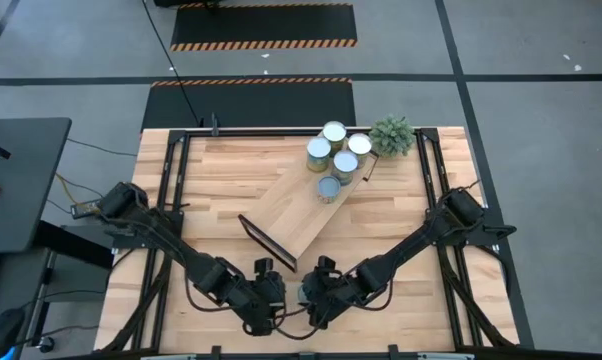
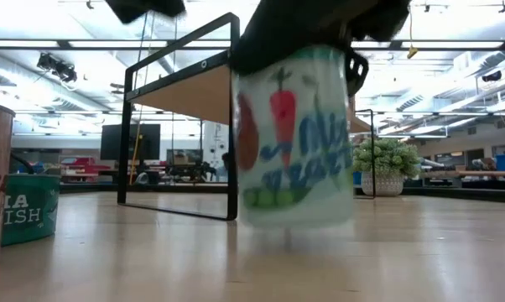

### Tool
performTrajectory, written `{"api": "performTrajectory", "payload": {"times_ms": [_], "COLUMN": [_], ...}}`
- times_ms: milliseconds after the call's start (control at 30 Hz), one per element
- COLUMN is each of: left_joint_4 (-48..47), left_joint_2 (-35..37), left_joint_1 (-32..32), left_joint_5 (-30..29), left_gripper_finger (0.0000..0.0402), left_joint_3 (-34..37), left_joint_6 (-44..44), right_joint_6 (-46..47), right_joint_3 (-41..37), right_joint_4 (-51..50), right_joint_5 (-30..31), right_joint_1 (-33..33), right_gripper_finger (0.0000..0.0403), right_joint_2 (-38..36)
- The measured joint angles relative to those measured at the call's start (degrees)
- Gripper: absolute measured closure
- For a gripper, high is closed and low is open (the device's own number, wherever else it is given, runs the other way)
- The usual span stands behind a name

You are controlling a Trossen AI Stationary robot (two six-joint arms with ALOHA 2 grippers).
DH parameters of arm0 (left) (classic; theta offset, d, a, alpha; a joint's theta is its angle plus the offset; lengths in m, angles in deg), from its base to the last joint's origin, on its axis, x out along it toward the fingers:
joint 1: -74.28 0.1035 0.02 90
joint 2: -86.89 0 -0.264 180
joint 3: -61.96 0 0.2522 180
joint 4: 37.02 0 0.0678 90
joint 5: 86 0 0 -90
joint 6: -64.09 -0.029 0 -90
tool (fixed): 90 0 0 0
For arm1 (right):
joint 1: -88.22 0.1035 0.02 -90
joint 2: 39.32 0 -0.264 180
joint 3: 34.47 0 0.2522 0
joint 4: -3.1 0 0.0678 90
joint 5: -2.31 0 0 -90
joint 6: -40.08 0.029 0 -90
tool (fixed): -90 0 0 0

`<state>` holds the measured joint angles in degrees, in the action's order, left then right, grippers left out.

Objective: Pick and place cans onto a shelf
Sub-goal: Put the canned mixed vegetables on the shelf

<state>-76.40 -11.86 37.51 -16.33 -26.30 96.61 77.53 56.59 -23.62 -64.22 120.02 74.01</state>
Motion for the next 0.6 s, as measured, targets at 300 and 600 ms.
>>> {"api": "performTrajectory", "payload": {"times_ms": [300, 600], "left_joint_4": [-1.2, -4.5], "left_joint_2": [7.4, 15.0], "left_joint_1": [0.5, 2.6], "left_joint_5": [1.1, 1.1], "left_gripper_finger": [0.0219, 0.023], "left_joint_3": [0.0, 0.0], "left_joint_6": [1.0, -6.0], "right_joint_6": [0.3, 6.1], "right_joint_3": [-0.1, -0.1], "right_joint_4": [-12.2, -24.5], "right_joint_5": [-0.8, 0.4], "right_joint_1": [-0.1, -2.4], "right_gripper_finger": [0.0113, 0.0113], "right_joint_2": [-8.1, -16.5]}}
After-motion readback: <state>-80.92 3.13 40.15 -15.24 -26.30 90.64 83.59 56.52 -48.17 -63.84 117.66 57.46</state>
